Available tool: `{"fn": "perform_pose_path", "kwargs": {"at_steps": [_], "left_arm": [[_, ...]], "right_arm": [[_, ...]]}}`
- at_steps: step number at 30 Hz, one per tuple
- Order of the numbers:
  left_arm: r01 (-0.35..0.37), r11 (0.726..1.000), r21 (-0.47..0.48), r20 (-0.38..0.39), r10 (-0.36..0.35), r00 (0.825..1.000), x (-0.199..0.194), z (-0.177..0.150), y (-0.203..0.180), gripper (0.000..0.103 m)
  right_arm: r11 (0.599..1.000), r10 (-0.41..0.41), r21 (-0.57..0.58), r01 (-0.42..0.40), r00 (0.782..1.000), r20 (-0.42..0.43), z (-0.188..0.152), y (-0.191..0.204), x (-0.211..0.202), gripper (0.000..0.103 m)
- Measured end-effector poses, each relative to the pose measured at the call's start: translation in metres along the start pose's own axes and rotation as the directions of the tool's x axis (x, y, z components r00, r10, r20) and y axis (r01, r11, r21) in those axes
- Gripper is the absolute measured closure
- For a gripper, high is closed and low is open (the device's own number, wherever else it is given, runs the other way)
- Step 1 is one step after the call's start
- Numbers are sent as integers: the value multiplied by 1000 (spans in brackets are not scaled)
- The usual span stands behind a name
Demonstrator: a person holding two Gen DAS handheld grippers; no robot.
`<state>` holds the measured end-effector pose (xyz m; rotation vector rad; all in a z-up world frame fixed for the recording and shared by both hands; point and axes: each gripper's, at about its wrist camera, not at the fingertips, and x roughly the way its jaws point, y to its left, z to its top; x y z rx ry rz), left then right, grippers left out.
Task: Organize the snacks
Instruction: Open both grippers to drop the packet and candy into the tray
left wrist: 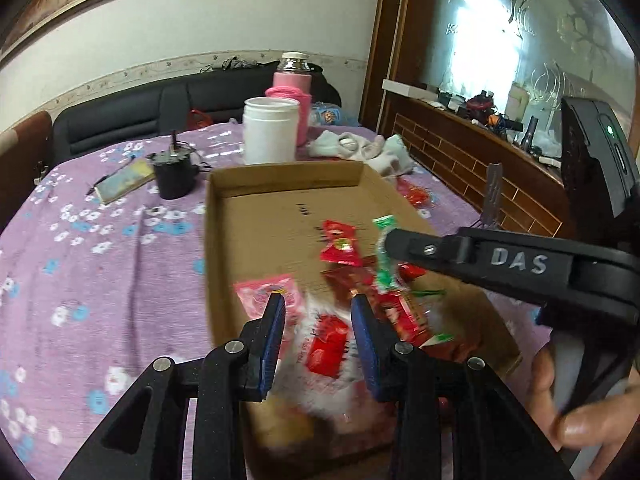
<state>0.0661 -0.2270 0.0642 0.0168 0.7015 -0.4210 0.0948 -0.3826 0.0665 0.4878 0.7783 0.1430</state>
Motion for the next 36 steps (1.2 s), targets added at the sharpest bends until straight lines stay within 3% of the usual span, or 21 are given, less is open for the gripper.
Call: {"fn": "perform_pose_path", "kwargs": {"at_steps": [5, 17, 36], "left_arm": [[-8, 999, 42, 7, 7, 1000, 6, -7, -2, 67], [-43, 987, 153, 68, 33, 997, -4, -18, -15, 67], [-86, 982, 166, 88, 72, 994, -3, -20, -15, 67]], "right_arm": [[999, -34, -20, 33, 999, -36, -6, 2, 13, 84], [992, -82, -95, 78, 996, -31, -14, 15, 24, 84], [990, -88, -116, 84, 996, -29, -17, 20, 24, 84]]}}
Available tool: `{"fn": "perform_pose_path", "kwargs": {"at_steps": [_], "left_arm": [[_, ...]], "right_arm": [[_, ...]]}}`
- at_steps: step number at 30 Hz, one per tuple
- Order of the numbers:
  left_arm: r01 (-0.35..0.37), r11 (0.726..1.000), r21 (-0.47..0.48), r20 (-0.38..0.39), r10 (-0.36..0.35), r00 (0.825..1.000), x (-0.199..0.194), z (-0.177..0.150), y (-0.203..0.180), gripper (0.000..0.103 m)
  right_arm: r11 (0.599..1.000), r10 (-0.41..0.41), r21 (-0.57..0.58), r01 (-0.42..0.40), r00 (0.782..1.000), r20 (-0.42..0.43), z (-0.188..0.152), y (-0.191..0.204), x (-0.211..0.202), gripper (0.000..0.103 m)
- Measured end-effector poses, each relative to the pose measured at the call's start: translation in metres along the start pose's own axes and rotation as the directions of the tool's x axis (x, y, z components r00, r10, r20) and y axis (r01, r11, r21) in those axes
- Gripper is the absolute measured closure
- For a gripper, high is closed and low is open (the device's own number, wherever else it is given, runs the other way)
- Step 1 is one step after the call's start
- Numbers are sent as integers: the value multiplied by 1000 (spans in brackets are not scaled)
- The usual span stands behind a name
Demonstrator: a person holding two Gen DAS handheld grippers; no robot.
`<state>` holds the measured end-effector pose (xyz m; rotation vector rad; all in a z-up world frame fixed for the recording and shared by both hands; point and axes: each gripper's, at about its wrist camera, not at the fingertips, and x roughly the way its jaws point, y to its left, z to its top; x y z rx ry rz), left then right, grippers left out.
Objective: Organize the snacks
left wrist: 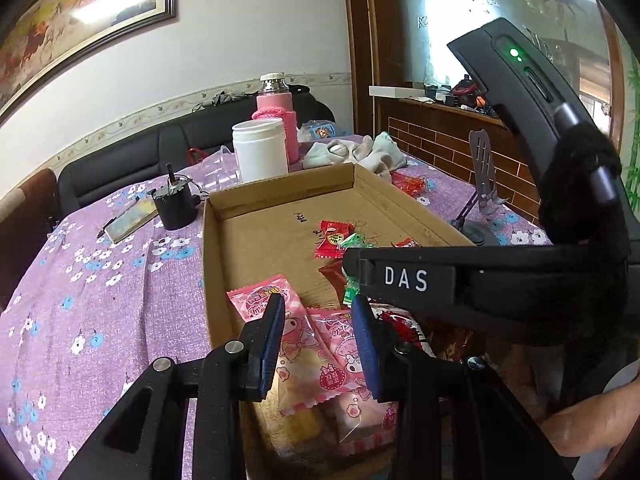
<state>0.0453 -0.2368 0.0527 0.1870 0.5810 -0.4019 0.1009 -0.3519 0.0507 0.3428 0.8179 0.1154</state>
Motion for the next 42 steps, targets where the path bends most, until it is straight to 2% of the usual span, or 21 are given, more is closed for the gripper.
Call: {"fn": "perform_pose_path", "kwargs": {"at_steps": [9, 16, 17, 19, 26, 27, 29, 33, 34, 35, 38, 42], "left_arm": [[-14, 1000, -9, 15, 14, 1000, -4, 1, 2, 67], [-18, 1000, -7, 17, 18, 1000, -4, 1, 2, 66], [-19, 1000, -7, 17, 19, 1000, -4, 1, 2, 64], [-21, 1000, -9, 22, 22, 1000, -4, 1, 2, 54], [-29, 999, -16, 32, 29, 999, -6, 2, 5, 52], [-31, 999, -17, 33, 32, 999, -6, 2, 5, 48], [-41, 999, -23, 44, 42, 998, -8, 2, 6, 38], [-61, 998, -29, 73, 63, 995, -14, 3, 9, 22], [-67, 997, -30, 76, 69, 995, -15, 4, 10, 18], [-86, 996, -34, 82, 89, 993, -16, 4, 11, 17], [-119, 991, -55, 93, 124, 988, -21, 7, 16, 16], [-155, 982, -105, 65, 163, 985, -40, 15, 24, 15]], "right_arm": [[1000, 4, -15, -3, 1000, 25, 2, 5, -7, 84], [1000, 4, -9, -4, 1000, 29, 3, 4, -9, 79], [1000, 4, -10, -4, 1000, 30, 3, 5, -10, 78], [1000, 3, -10, -3, 999, 33, 3, 4, -11, 77], [1000, -4, -3, 4, 999, 45, 4, 2, -14, 69], [1000, -5, -1, 5, 999, 48, 4, 1, -14, 68], [1000, -10, 4, 10, 998, 56, 5, 0, -16, 59], [999, -40, 0, 40, 995, 91, 7, 0, -23, 55], [999, -53, -1, 53, 993, 106, 8, 0, -26, 50], [998, -58, -1, 59, 992, 114, 8, 0, -28, 44], [996, -93, -2, 95, 983, 159, 9, 1, -37, 41], [989, -141, -9, 146, 966, 217, 10, 4, -54, 34]]}}
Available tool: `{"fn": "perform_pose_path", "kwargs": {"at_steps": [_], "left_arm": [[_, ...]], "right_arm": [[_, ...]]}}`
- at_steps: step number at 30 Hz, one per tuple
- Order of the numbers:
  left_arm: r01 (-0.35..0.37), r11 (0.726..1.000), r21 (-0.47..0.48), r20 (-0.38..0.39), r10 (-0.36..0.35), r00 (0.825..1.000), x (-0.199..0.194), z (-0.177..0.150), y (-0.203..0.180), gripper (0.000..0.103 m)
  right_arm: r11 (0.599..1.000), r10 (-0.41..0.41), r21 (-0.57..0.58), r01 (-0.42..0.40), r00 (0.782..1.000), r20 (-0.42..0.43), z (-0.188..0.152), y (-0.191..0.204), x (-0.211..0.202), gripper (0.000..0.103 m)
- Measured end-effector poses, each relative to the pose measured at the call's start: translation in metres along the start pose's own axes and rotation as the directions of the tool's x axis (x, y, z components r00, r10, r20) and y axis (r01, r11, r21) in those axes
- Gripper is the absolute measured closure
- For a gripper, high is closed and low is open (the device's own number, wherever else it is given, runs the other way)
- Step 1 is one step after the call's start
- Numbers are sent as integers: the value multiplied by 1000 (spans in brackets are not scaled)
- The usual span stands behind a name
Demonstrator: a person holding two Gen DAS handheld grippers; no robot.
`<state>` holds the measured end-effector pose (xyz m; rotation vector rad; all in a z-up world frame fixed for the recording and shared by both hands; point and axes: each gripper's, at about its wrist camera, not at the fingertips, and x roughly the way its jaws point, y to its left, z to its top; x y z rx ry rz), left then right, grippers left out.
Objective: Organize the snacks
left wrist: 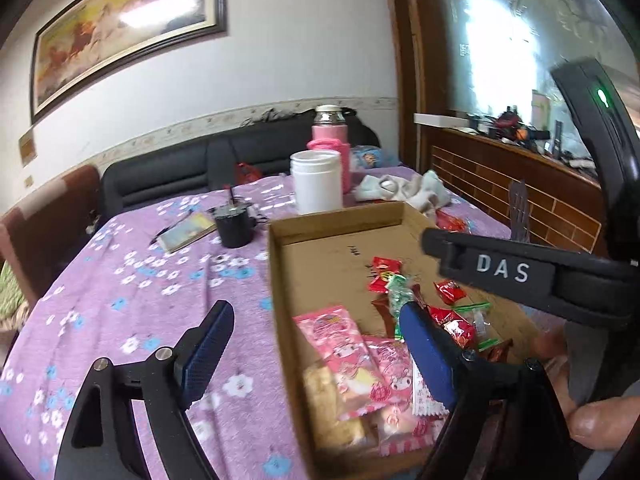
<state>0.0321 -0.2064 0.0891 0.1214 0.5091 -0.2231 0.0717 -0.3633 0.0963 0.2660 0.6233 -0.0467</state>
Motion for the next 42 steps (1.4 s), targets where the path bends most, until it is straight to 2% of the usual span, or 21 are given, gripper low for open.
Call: {"fn": "perform_pose_path", "kwargs": {"at_steps": [2, 3, 7, 10, 11, 12, 14, 16, 18, 19, 20, 22, 26, 28, 33, 42], "left_arm": [[-31, 999, 17, 8, 31, 999, -16, -1, 3, 8], [-47, 998, 37, 15, 46, 999, -27, -5, 5, 1], [-90, 991, 103, 26, 88, 996, -62, -29, 12, 0], [-174, 978, 118, -46, 180, 983, -78, -54, 17, 0], [-171, 978, 118, -69, 180, 981, -82, -61, 18, 0], [-132, 985, 110, -92, 143, 985, -86, -70, 20, 0], [-83, 994, 67, -88, 89, 992, -95, -82, 27, 0], [-85, 995, 51, -88, 90, 992, -97, -88, 30, 0], [-129, 989, 68, -96, 135, 986, -94, -93, 33, 0], [-126, 990, 57, -105, 131, 986, -93, -93, 35, 0], [-77, 997, 17, -132, 78, 988, -91, -94, 42, 0], [-34, 999, -27, -161, 29, 987, -87, -96, 48, 0], [-64, 996, -65, -192, 51, 980, -82, -99, 56, 0], [-93, 994, -50, -189, 82, 979, -83, -100, 54, 0], [-95, 995, -22, -208, 89, 974, -76, -99, 49, 0], [-120, 992, -48, -230, 106, 968, -70, -98, 57, 0]], "right_arm": [[999, -42, 3, 42, 999, 15, 2, 1, -14, 30], [998, -57, -5, 57, 998, 13, 2, 3, -19, 29], [993, -56, -95, 62, 996, 65, -22, 23, -67, 10], [983, -36, -175, 50, 996, 81, -56, 36, -99, 7], [981, -33, -187, 48, 996, 81, -66, 38, -106, 7], [980, -32, -195, 47, 996, 81, -74, 38, -112, 6], [978, -49, -200, 67, 995, 90, -92, 36, -123, 5], [975, -71, -201, 91, 992, 101, -103, 33, -126, 4], [976, -89, -186, 111, 988, 126, -110, 27, -130, 3], [979, -101, -166, 121, 987, 126, -112, 24, -130, 2], [982, -101, -150, 118, 988, 119, -112, 22, -128, 1], [987, -86, -123, 101, 990, 116, -113, 21, -126, 0], [977, -96, -177, 115, 989, 112, -115, 35, -120, 0], [978, -87, -181, 104, 991, 103, -117, 38, -117, 0], [980, -70, -179, 88, 992, 103, -121, 38, -110, 0], [983, -68, -163, 86, 992, 109, -122, 35, -106, 0]]}}
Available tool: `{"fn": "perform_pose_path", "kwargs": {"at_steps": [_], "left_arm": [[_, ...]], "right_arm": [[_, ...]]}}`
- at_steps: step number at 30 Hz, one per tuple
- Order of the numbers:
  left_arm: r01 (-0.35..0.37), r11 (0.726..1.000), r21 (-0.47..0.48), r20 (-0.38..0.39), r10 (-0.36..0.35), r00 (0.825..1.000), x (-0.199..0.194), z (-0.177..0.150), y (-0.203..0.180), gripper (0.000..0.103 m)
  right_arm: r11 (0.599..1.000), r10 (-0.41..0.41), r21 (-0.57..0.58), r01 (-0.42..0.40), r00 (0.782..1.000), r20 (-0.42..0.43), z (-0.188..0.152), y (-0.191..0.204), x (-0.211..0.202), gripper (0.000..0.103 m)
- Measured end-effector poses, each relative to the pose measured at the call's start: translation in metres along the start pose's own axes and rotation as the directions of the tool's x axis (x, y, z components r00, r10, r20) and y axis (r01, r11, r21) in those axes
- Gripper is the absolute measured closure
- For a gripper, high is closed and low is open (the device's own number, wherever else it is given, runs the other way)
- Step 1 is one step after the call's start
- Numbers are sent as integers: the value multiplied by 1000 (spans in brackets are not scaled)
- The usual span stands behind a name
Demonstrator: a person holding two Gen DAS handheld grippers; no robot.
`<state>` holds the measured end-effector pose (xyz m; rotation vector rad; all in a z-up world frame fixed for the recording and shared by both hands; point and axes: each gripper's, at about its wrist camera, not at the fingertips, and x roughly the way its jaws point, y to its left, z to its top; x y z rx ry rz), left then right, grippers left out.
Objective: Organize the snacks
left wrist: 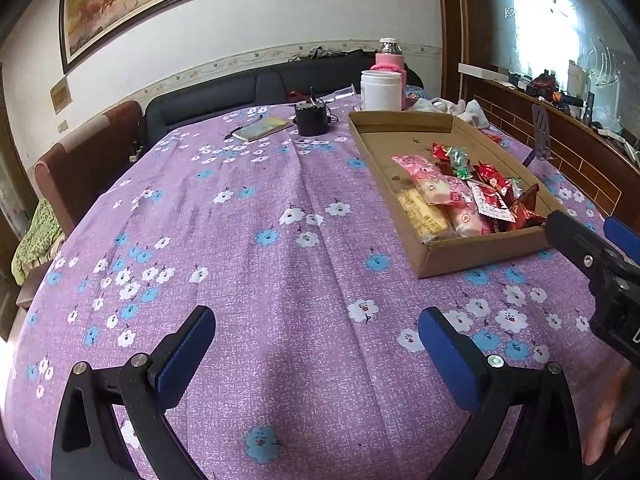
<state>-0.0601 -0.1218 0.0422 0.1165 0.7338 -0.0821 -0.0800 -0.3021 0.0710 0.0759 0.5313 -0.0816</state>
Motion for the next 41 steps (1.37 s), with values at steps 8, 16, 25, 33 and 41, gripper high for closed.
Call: {"fn": "perform_pose_path", "kwargs": {"at_steps": [8, 16, 25, 33, 41], "left_arm": [[-2, 1000, -1, -8, 2, 1000, 2, 0, 1, 0], [-12, 1000, 0, -12, 12, 1000, 4, 0, 1, 0], [-23, 1000, -1, 0, 23, 1000, 1, -1, 2, 0], [-36, 999, 2, 3, 36, 999, 0, -1, 1, 0], [-57, 998, 27, 24, 56, 998, -5, -4, -3, 0]], "right_arm": [[1000, -14, -24, 15, 999, 31, 0, 4, -5, 0], [1000, -15, -21, 16, 999, 31, 0, 4, -5, 0], [1000, -11, -7, 11, 1000, 29, 0, 2, -5, 0], [1000, -13, -1, 13, 999, 29, 0, 0, -5, 0], [1000, -14, 0, 14, 999, 31, 0, -1, -6, 0]]}}
